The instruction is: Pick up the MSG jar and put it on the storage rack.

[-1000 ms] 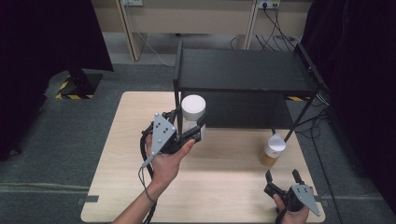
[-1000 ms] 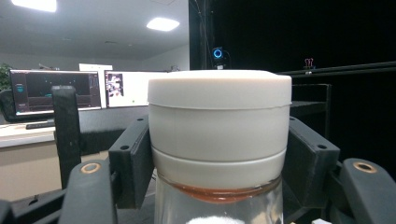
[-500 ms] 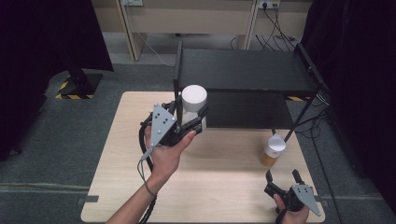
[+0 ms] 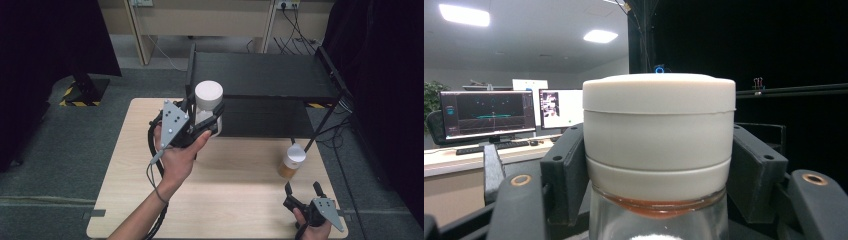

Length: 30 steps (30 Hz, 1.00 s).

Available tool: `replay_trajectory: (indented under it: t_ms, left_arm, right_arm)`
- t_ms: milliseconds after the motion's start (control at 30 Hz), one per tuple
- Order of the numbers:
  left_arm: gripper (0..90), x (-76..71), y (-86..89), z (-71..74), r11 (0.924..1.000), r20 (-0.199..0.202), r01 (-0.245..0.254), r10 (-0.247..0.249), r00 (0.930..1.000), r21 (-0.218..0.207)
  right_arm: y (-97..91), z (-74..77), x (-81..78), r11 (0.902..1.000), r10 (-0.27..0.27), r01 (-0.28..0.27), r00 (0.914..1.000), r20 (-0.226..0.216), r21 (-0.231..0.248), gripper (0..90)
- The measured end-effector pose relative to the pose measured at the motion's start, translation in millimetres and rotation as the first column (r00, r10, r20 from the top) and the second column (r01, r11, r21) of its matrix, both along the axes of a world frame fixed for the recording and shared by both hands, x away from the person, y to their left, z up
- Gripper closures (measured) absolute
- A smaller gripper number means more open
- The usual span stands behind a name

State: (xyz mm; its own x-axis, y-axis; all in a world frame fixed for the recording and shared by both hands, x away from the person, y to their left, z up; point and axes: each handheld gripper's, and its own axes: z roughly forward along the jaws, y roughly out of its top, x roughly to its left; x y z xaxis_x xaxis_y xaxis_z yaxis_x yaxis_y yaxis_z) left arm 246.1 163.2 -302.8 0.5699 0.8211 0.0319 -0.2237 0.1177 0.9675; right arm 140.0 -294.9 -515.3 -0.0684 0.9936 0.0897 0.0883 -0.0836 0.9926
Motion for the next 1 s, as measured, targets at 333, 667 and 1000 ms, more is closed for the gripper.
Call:
replay_trajectory:
  t_ms: [333, 667, 1000]
  left_arm:
    - [33.9, 3.7, -2.0, 10.5, 0.9999, 0.009, -0.011, 0.011, 0.9999, 0.003]
    - [33.9, 7.3, -3.5, 21.2, 0.9998, 0.017, -0.018, 0.018, 0.9997, 0.006]
    - [33.9, 12.7, -5.9, 33.3, 0.9998, 0.017, -0.018, 0.018, 0.9997, 0.006]
  right_arm:
    - [-0.4, 0.2, 0.3, 1.0, 0.002, -0.002, 1.0, -0.001, 0.0, 2.4]
    - [-0.9, 0.1, 0.2, 1.0, 0.003, -0.003, 1.0, -0.001, 0.002, 2.4]
    - [-1.1, 0.1, 0.1, 1.0, 0.005, -0.005, 1.0, -0.001, 0.001, 2.4]
